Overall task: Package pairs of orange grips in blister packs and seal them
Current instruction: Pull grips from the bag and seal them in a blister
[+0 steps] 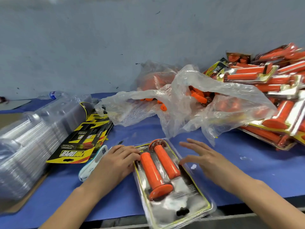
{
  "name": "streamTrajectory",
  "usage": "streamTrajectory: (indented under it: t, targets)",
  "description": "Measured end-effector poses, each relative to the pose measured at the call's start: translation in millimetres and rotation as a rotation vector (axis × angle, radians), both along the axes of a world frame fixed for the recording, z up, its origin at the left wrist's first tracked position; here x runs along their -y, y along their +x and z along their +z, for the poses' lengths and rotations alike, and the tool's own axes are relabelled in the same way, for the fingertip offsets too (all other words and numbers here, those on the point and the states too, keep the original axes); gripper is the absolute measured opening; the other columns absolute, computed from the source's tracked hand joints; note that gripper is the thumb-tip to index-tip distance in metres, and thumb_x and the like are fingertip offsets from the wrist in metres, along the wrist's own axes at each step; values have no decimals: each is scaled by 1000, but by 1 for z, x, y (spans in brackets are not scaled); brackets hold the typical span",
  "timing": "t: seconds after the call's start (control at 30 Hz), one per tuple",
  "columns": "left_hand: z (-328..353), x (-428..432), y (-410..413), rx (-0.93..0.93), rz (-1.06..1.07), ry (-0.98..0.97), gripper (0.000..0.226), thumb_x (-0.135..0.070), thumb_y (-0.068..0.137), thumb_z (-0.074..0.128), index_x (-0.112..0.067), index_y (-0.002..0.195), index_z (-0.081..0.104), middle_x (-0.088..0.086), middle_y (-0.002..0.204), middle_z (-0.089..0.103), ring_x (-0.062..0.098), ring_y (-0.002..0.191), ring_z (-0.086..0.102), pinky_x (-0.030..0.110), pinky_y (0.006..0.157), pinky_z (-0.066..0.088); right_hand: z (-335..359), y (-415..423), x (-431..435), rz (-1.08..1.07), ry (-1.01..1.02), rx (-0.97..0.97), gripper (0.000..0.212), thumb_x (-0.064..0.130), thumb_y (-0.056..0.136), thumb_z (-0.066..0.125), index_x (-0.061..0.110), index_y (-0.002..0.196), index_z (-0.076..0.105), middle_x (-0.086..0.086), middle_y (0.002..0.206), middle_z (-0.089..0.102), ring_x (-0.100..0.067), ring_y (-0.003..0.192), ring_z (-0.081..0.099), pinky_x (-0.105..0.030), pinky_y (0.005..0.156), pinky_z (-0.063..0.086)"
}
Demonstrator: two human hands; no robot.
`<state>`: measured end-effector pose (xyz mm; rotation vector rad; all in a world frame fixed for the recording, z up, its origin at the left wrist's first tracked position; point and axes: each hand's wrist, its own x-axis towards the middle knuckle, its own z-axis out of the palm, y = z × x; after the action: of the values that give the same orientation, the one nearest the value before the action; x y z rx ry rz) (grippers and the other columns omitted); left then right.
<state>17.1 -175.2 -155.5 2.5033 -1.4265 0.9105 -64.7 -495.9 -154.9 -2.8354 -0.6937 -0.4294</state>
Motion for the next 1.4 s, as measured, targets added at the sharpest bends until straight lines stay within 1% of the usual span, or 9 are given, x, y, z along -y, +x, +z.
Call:
streamTrajectory:
  t: [0.07,0.2,0.27,0.37,0.57,0.73,0.9,1.17,1.4]
  targets:
    - [2,2,-4,59,3,5,20,-27,90,52,-23,94,71,-5,98,69,20,90,67,32,90,41,8,4,15,-154,62,-91,83,-16,82,39,50,132,46,26,151,22,-4,145,18,-21,111,27]
    - [5,13,-18,149,21,3,20,-32,96,52,-26,94,70,-3,81,57,22,73,56,32,78,40,28,-6,11,-244,376,-82,37,20,102,46,46,125,56,22,117,56,-9,114,54,-26,92,42]
    - [5,20,-22,159,31,-10,19,-36,96,56,-25,92,70,-3,81,57,21,72,54,31,75,38,30,-18,-17,-188,243,-15,22,38,99,51,43,118,61,19,109,61,-12,103,57,-30,86,45]
    - [5,26,-25,107,35,-38,25,-40,95,55,-21,90,72,-3,81,60,20,71,55,29,71,38,21,-28,-53,-130,-103,175,31,54,79,69,37,104,67,11,103,65,-21,91,60,-36,77,52]
    - [3,38,-38,2,-6,-101,31,-42,98,50,-21,90,72,-5,82,58,17,72,52,30,69,41,5,-16,-74,-137,-166,407,14,30,83,73,26,76,62,5,77,56,-20,66,55,-34,60,47]
    - [-7,42,-41,66,-29,-30,19,-35,97,58,-20,101,70,-3,88,60,20,75,56,34,68,48,-5,-14,-70,-95,-169,471,8,28,91,64,29,83,67,7,78,57,-20,69,56,-35,66,51]
    - [-9,47,-37,108,-12,-16,19,-30,100,56,-21,87,68,-5,84,59,19,72,55,31,62,46,-6,-18,-67,-30,-198,522,27,19,94,45,27,90,71,6,78,59,-19,68,57,-33,64,51]
    - [-4,19,-26,-14,-9,-40,22,-33,97,57,-18,86,68,-4,87,61,16,74,61,32,60,51,-7,-25,-26,-14,-261,575,28,7,90,49,22,97,71,1,79,57,-22,64,54,-33,57,47]
    - [-4,-5,-13,-71,39,-51,26,-41,96,52,-23,87,68,-8,90,62,13,70,61,23,60,43,-14,-22,-6,-42,-212,557,13,12,92,60,20,81,60,3,77,49,-20,67,52,-31,86,43]
